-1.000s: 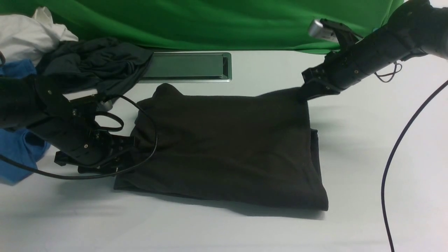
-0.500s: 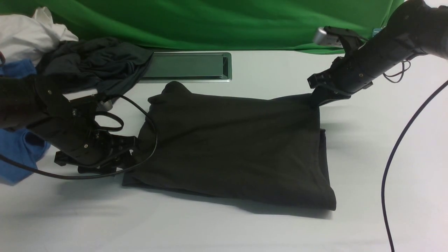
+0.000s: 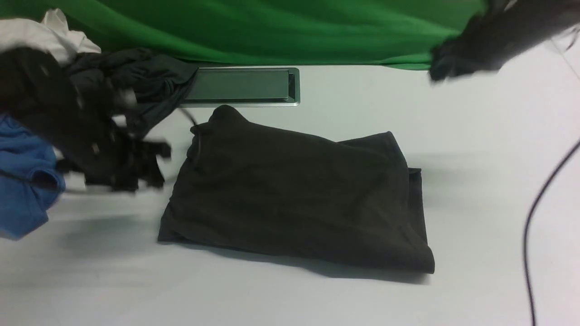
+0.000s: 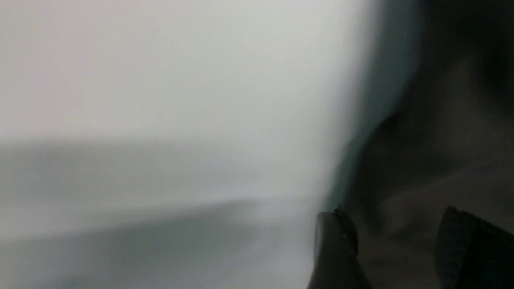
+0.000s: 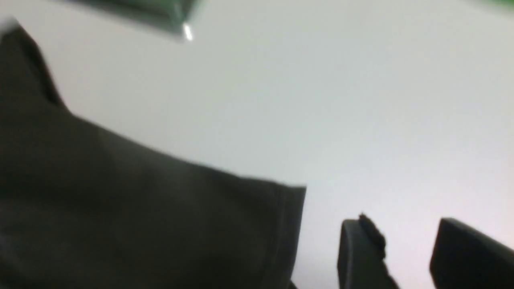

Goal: Fold a long-sleeved shirt on a white desktop.

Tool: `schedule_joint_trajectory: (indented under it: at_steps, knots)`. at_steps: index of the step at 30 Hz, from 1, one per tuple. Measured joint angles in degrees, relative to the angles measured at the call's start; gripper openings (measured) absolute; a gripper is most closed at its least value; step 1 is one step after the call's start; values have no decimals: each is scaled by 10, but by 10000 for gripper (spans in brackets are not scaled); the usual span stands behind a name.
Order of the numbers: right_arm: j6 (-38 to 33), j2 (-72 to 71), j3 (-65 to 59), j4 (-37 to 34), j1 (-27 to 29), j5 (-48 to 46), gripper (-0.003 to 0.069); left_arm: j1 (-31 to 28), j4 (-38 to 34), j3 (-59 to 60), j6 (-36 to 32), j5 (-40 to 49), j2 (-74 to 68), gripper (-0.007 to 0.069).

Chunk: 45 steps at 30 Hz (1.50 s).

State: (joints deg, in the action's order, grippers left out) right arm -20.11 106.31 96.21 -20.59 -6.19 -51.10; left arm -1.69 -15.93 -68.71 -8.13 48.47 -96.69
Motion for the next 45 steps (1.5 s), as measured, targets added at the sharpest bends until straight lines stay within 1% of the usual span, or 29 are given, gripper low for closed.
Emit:
schedule_joint_trajectory:
  at_steps: [2, 3, 5, 6, 7, 8, 9, 11, 12, 14, 15, 16, 17, 18, 19, 20, 21, 22, 24, 25, 26, 28, 32, 33, 35, 39, 45]
  knots:
    - [3, -33, 0, 0, 0, -6, 248, 0, -8, -26, 1, 11, 19, 351]
    - [6, -64, 0, 1, 0, -17, 248, 0, -30, -49, -7, 22, 31, 351]
    - [10, -82, 0, 1, 0, -26, 248, 0, -48, -69, -22, 36, 39, 351]
    - [15, -108, 0, 1, 0, -40, 248, 0, -87, -89, -48, 57, 52, 351]
    - [16, -115, -1, 1, 0, -44, 246, 0, -93, -94, -57, 60, 53, 351]
    - [19, -142, -8, 1, 0, -48, 237, 0, -137, -108, -90, 80, 64, 351]
    - [21, -165, -19, 1, 0, -45, 227, 0, -164, -113, -111, 93, 69, 349]
    - [31, -224, -67, 0, 0, -22, 197, 0, -243, -118, -178, 135, 88, 333]
    - [32, -255, -91, -2, 0, -2, 179, 0, -259, -118, -200, 151, 95, 325]
    - [32, -327, -166, -7, 0, 58, 132, 0, -272, -118, -222, 183, 120, 296]
    - [30, -335, -183, -8, -1, 66, 127, 0, -272, -118, -223, 187, 124, 293]
    - [14, -399, -256, -21, -4, 134, 75, 1, -261, -115, -225, 194, 156, 262]
    - [10, -415, -275, -24, -6, 152, 64, 1, -256, -114, -225, 194, 166, 253]
    - [-4, -459, -324, -33, -13, 202, 43, 1, -240, -111, -223, 193, 192, 230]
    - [-19, -522, -383, -42, -23, 275, 29, 1, -216, -103, -222, 189, 232, 197]
    - [-29, -566, -432, -47, -33, 326, 22, 1, -201, -93, -219, 185, 262, 171]
    - [-31, -574, -451, -48, -35, 337, 20, 1, -198, -88, -218, 184, 268, 166]
    - [-36, -631, -515, -51, -53, 409, 18, 1, -177, -69, -214, 178, 312, 132]
    - [-39, -704, -609, -53, -71, 517, 18, 1, -153, -22, -206, 161, 379, 90]
    - [-33, -731, -647, -53, -79, 557, 18, 1, -145, 4, -203, 152, 414, 74]
    - [-32, -736, -654, -53, -82, 563, 18, 1, -142, 15, -203, 148, 434, 66]
    - [-24, -790, -724, -56, -92, 617, 20, 1, -129, 88, -200, 130, 510, 48]
    - [-17, -846, -780, -59, -98, 643, 48, 1, -126, 217, -199, 116, 643, 41]
    - [-17, -850, -785, -59, -98, 645, 55, 1, -128, 234, -200, 115, 667, 41]
    - [-15, -855, -790, -60, -98, 643, 81, 1, -143, 289, -221, 119, 721, 40]
    - [-15, -855, -790, -61, -98, 625, 101, 1, -149, 320, -247, 125, 760, 40]
    - [-15, -855, -790, -61, -99, 614, 118, 1, -136, 322, -252, 109, 770, 40]
